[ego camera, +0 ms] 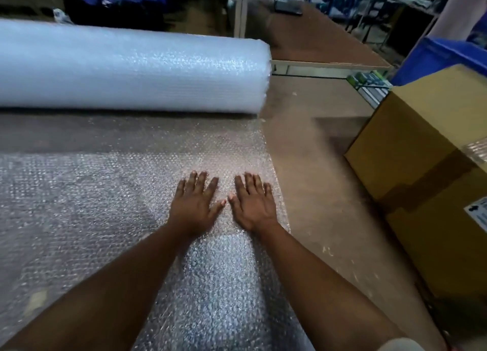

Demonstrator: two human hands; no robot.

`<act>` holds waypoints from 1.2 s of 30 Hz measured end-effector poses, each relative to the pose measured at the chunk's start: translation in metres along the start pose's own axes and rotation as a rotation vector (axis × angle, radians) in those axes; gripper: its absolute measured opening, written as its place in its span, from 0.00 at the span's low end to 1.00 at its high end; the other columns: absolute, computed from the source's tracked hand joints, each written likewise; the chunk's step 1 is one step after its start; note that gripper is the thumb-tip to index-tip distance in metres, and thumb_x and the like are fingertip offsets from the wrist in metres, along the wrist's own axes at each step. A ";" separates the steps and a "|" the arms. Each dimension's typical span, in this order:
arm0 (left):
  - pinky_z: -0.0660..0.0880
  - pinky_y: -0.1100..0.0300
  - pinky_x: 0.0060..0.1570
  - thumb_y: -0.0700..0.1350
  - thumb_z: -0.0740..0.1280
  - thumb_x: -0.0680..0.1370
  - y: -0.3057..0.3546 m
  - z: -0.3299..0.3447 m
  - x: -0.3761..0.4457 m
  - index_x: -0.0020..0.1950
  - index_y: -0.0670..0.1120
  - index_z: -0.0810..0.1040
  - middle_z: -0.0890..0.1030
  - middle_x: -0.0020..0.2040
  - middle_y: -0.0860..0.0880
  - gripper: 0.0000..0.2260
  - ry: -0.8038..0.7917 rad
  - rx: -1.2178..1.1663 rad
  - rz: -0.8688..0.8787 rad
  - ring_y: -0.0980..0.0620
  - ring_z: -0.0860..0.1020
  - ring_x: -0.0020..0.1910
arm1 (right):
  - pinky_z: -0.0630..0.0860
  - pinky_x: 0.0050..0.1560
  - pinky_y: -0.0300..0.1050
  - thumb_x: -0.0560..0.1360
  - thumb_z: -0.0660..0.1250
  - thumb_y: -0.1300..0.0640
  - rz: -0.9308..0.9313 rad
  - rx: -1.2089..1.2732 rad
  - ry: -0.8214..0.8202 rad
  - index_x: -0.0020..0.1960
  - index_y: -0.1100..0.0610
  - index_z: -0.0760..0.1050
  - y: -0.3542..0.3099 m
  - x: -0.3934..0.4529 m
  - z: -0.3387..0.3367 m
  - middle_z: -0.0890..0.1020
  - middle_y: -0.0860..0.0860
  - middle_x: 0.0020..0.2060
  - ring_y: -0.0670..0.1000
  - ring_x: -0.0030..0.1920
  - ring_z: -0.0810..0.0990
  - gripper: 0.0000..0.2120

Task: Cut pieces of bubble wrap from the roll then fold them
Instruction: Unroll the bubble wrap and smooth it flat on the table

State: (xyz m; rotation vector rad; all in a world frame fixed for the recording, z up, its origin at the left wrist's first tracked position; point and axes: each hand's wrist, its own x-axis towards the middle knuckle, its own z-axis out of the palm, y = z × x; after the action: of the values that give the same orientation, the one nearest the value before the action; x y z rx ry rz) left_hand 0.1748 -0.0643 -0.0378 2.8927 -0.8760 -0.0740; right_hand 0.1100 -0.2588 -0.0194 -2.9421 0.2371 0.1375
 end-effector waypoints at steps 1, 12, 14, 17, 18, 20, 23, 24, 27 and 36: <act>0.40 0.40 0.84 0.72 0.37 0.83 0.001 -0.002 0.000 0.88 0.54 0.41 0.44 0.88 0.43 0.37 -0.008 0.008 -0.007 0.41 0.41 0.87 | 0.40 0.84 0.61 0.86 0.42 0.37 -0.007 0.005 -0.006 0.87 0.49 0.41 0.000 0.000 0.000 0.43 0.55 0.86 0.57 0.86 0.40 0.34; 0.41 0.39 0.84 0.71 0.38 0.83 0.033 0.001 0.013 0.87 0.57 0.37 0.41 0.87 0.43 0.35 -0.027 -0.033 -0.086 0.40 0.37 0.86 | 0.40 0.84 0.55 0.87 0.44 0.38 -0.071 0.015 0.025 0.87 0.50 0.43 0.025 0.022 -0.007 0.45 0.55 0.87 0.56 0.86 0.41 0.33; 0.40 0.39 0.84 0.71 0.37 0.83 0.034 0.002 0.011 0.87 0.57 0.36 0.40 0.87 0.43 0.35 -0.020 -0.030 -0.095 0.40 0.37 0.86 | 0.40 0.84 0.56 0.86 0.43 0.37 -0.069 0.004 0.031 0.87 0.50 0.43 0.027 0.021 -0.004 0.45 0.55 0.87 0.56 0.86 0.41 0.33; 0.39 0.38 0.84 0.72 0.38 0.83 0.036 -0.002 0.015 0.86 0.56 0.35 0.41 0.87 0.43 0.36 -0.032 -0.028 -0.101 0.40 0.37 0.86 | 0.39 0.84 0.55 0.87 0.44 0.37 -0.057 0.035 0.013 0.87 0.50 0.42 0.026 0.024 -0.008 0.43 0.56 0.86 0.57 0.86 0.40 0.34; 0.39 0.38 0.84 0.71 0.39 0.83 0.037 -0.005 0.018 0.87 0.56 0.36 0.42 0.87 0.42 0.36 -0.026 -0.034 -0.109 0.40 0.38 0.86 | 0.38 0.84 0.54 0.87 0.45 0.38 -0.054 0.046 0.021 0.87 0.50 0.41 0.026 0.026 -0.012 0.43 0.57 0.86 0.57 0.86 0.39 0.34; 0.39 0.39 0.84 0.70 0.41 0.84 0.038 -0.010 0.024 0.87 0.55 0.37 0.42 0.87 0.42 0.35 0.001 -0.056 -0.142 0.40 0.38 0.86 | 0.38 0.84 0.53 0.87 0.45 0.38 -0.056 0.061 0.030 0.87 0.50 0.40 0.024 0.032 -0.019 0.42 0.56 0.86 0.57 0.86 0.38 0.34; 0.40 0.41 0.84 0.70 0.42 0.84 0.033 -0.009 0.032 0.87 0.54 0.38 0.43 0.87 0.41 0.36 0.015 -0.065 -0.150 0.40 0.38 0.86 | 0.39 0.85 0.54 0.87 0.44 0.37 -0.061 0.048 0.030 0.87 0.50 0.39 0.025 0.041 -0.024 0.41 0.56 0.86 0.56 0.85 0.37 0.34; 0.40 0.41 0.84 0.70 0.41 0.84 0.030 -0.006 0.032 0.87 0.54 0.38 0.43 0.87 0.41 0.36 0.023 -0.063 -0.147 0.40 0.38 0.86 | 0.39 0.85 0.55 0.87 0.44 0.37 -0.061 0.042 0.027 0.87 0.49 0.39 0.027 0.042 -0.022 0.41 0.55 0.86 0.56 0.85 0.37 0.34; 0.40 0.41 0.84 0.72 0.37 0.82 0.025 0.005 0.027 0.88 0.56 0.40 0.43 0.88 0.42 0.37 0.032 -0.051 -0.143 0.40 0.38 0.86 | 0.40 0.84 0.57 0.86 0.40 0.34 -0.067 0.021 0.003 0.87 0.48 0.39 0.035 0.038 -0.010 0.41 0.54 0.86 0.55 0.85 0.37 0.35; 0.39 0.39 0.84 0.70 0.37 0.82 0.036 -0.003 0.023 0.87 0.56 0.37 0.40 0.87 0.44 0.36 0.023 -0.044 -0.116 0.41 0.37 0.86 | 0.37 0.84 0.58 0.86 0.41 0.36 -0.087 0.006 0.024 0.87 0.48 0.37 0.027 0.034 -0.010 0.39 0.55 0.85 0.57 0.85 0.36 0.34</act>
State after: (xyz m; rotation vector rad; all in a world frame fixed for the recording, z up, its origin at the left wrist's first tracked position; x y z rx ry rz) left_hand 0.1742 -0.1062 -0.0308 2.8949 -0.6933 -0.0690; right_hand 0.1402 -0.2919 -0.0177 -2.9437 0.1120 0.0893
